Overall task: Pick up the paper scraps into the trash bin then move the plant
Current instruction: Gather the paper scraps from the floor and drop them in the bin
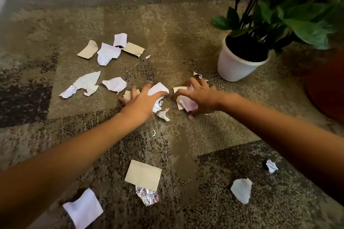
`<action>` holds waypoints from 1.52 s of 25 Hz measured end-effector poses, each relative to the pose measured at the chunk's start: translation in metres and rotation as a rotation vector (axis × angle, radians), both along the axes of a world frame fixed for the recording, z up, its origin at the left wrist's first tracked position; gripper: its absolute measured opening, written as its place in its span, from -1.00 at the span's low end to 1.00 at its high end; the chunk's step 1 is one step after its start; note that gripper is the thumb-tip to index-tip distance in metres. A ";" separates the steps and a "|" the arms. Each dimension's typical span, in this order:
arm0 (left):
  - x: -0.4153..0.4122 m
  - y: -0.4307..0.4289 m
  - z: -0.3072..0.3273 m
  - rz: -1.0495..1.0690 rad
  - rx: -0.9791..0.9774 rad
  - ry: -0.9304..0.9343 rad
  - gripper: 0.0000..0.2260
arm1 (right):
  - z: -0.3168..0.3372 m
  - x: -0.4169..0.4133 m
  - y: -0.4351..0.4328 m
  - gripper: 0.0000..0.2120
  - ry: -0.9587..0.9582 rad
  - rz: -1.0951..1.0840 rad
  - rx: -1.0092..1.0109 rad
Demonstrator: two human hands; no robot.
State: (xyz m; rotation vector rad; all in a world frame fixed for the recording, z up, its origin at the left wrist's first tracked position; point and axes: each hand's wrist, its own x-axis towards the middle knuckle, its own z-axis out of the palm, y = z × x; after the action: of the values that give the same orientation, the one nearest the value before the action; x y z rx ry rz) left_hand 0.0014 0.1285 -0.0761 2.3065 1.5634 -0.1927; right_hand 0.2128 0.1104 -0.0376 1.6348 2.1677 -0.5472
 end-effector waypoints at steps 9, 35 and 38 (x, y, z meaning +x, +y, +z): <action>-0.018 0.006 0.030 -0.053 0.153 -0.008 -0.67 | -0.001 -0.006 -0.043 -0.39 0.097 -0.199 0.076; -0.011 0.002 0.013 -0.055 0.193 -0.015 -0.56 | -0.016 -0.016 -0.133 -0.61 0.279 -0.369 0.182; -0.020 0.007 0.016 -0.094 0.270 -0.010 -0.60 | -0.020 -0.026 -0.135 -0.69 0.233 -0.341 0.233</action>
State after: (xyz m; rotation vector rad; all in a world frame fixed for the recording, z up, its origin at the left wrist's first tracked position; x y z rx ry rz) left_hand -0.0184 0.1353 -0.0597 2.5835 1.5591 0.0085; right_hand 0.1868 -0.0251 -0.0576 2.1881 2.1916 -0.6257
